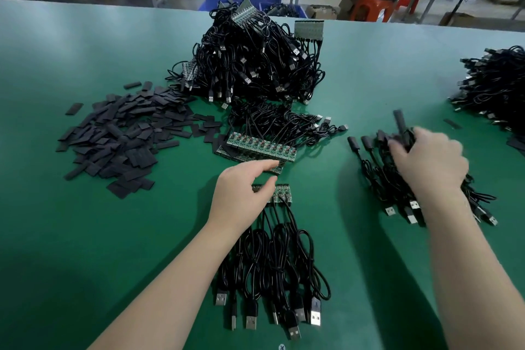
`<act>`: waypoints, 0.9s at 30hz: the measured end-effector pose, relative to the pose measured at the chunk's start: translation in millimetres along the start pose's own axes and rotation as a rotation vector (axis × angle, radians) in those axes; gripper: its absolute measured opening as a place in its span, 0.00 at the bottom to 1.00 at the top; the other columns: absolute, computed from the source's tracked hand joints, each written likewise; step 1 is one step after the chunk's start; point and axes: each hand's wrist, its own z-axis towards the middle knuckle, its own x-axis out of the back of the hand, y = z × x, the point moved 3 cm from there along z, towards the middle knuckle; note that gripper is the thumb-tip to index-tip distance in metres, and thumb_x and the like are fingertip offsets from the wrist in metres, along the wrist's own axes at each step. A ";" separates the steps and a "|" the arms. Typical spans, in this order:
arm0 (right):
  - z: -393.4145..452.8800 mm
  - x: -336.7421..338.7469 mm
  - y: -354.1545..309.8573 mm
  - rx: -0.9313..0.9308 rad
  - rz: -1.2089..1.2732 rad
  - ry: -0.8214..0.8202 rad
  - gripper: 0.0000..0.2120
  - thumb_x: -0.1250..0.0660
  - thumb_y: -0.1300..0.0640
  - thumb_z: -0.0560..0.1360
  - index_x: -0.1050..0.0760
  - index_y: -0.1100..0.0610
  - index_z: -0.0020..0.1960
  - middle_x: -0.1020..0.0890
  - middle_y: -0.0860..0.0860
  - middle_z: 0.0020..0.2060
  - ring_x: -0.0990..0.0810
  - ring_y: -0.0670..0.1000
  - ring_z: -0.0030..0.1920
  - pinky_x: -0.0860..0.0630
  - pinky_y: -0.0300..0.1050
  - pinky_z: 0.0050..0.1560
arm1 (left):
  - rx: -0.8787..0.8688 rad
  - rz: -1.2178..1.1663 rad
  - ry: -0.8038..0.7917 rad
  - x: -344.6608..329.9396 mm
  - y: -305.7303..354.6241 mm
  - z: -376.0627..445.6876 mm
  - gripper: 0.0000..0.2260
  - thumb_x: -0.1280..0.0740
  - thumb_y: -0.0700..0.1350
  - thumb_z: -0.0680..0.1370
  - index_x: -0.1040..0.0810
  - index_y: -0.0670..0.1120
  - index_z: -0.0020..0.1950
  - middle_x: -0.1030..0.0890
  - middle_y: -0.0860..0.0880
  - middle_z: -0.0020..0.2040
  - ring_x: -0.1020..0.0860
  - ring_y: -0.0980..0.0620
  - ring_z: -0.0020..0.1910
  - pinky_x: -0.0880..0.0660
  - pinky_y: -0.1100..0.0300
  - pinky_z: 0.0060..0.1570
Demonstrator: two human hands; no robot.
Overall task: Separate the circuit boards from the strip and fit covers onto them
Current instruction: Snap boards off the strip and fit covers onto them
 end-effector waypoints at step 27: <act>-104.9 -70.9 -92.7 0.515 0.156 -0.556 0.26 0.31 0.30 0.67 0.24 0.44 0.58 0.31 0.44 0.50 0.31 0.51 0.62 0.35 0.48 0.58 | 0.046 0.030 0.058 1.3 -5.5 3.1 0.10 0.31 0.43 0.77 0.16 0.54 0.55 0.23 0.67 0.48 0.25 0.65 0.54 0.32 0.77 0.52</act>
